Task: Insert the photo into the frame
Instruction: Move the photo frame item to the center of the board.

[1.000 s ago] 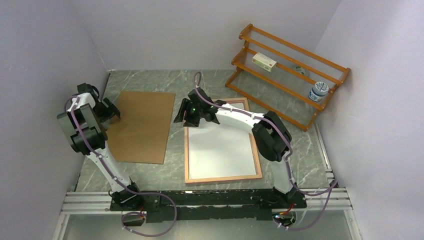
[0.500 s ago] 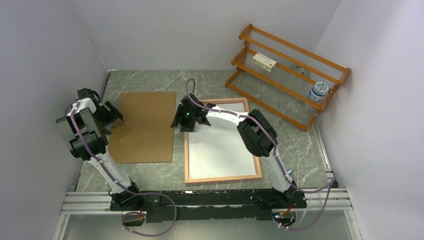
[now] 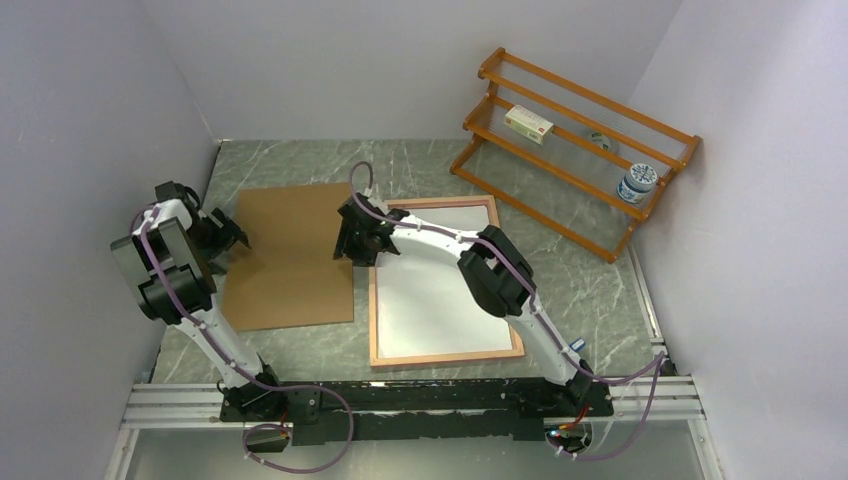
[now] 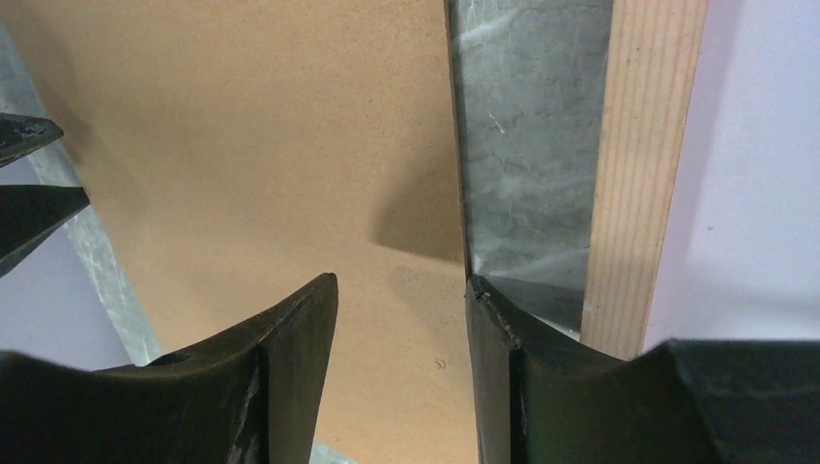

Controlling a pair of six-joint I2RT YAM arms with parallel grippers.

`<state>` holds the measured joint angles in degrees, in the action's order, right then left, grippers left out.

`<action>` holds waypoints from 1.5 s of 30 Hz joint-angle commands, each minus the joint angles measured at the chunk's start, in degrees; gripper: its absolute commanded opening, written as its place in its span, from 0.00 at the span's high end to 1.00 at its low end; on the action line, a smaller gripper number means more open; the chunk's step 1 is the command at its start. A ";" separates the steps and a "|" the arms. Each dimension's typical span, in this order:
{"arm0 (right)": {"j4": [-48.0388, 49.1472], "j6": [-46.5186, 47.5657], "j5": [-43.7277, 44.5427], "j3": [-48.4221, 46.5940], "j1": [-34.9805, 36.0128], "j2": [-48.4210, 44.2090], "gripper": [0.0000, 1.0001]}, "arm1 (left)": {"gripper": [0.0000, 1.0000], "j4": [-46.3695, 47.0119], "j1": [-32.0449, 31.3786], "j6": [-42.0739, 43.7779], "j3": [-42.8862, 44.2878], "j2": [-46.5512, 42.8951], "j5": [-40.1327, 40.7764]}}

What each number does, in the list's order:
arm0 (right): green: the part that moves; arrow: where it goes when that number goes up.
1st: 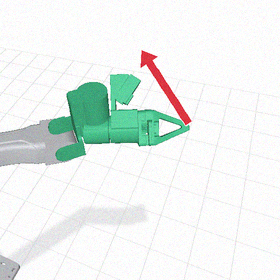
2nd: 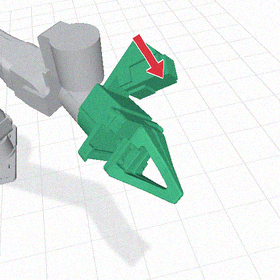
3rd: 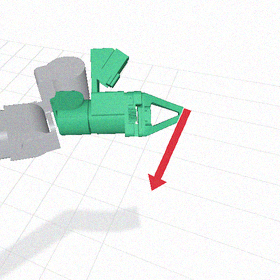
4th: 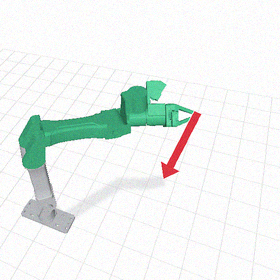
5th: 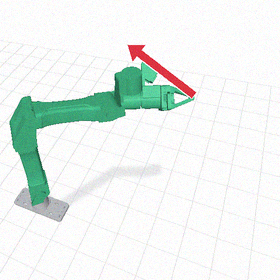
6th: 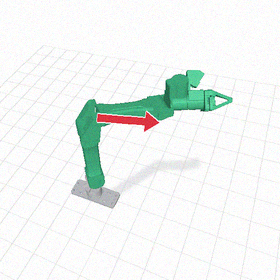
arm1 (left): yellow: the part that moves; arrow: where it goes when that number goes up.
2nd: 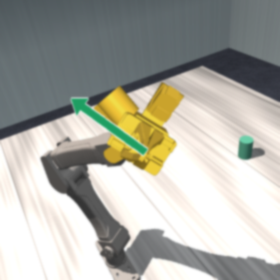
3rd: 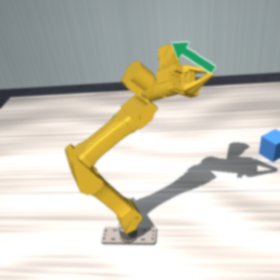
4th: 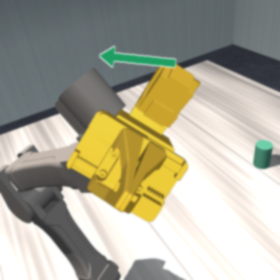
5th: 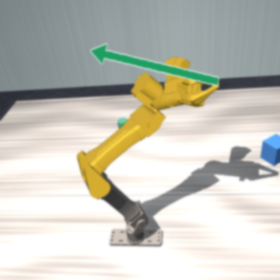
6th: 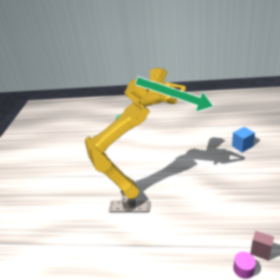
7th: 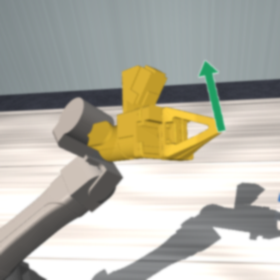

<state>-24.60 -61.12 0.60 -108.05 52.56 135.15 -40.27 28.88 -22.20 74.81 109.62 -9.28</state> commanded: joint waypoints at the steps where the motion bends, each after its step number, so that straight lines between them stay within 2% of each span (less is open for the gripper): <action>1: 3.65 -0.98 -5.90 -0.04 0.04 2.15 0.46 | 0.14 -6.05 0.34 -1.02 -1.57 3.45 -8.01; 9: 25.01 -0.65 -15.73 9.21 -2.78 -8.10 0.50 | 0.26 -5.51 0.51 0.00 -4.44 4.63 -13.24; 17: 33.88 0.44 -19.71 13.32 -3.24 -15.75 0.50 | 0.26 -3.40 0.54 -1.49 -7.56 5.21 -18.34; 24: 34.09 -0.43 -19.48 19.99 -4.96 -18.56 0.51 | 0.26 -2.53 -1.37 -1.41 -9.97 2.95 -25.57; 30: 29.99 4.50 -14.34 25.71 -8.81 -20.44 0.55 | 0.26 -0.34 -4.72 -2.54 -15.68 -1.11 -30.31; 37: 31.94 5.78 -14.22 33.64 -13.14 -23.32 0.58 | 0.25 3.27 -9.03 -4.64 -21.30 -3.69 -32.23; 45: 25.74 9.53 -12.86 33.66 -14.94 -22.96 0.59 | 0.24 2.30 -9.16 -4.46 -21.80 -7.81 -30.65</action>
<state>1.45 -52.77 -6.07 -72.55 35.33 114.41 -36.03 21.71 -26.39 54.81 102.13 -40.07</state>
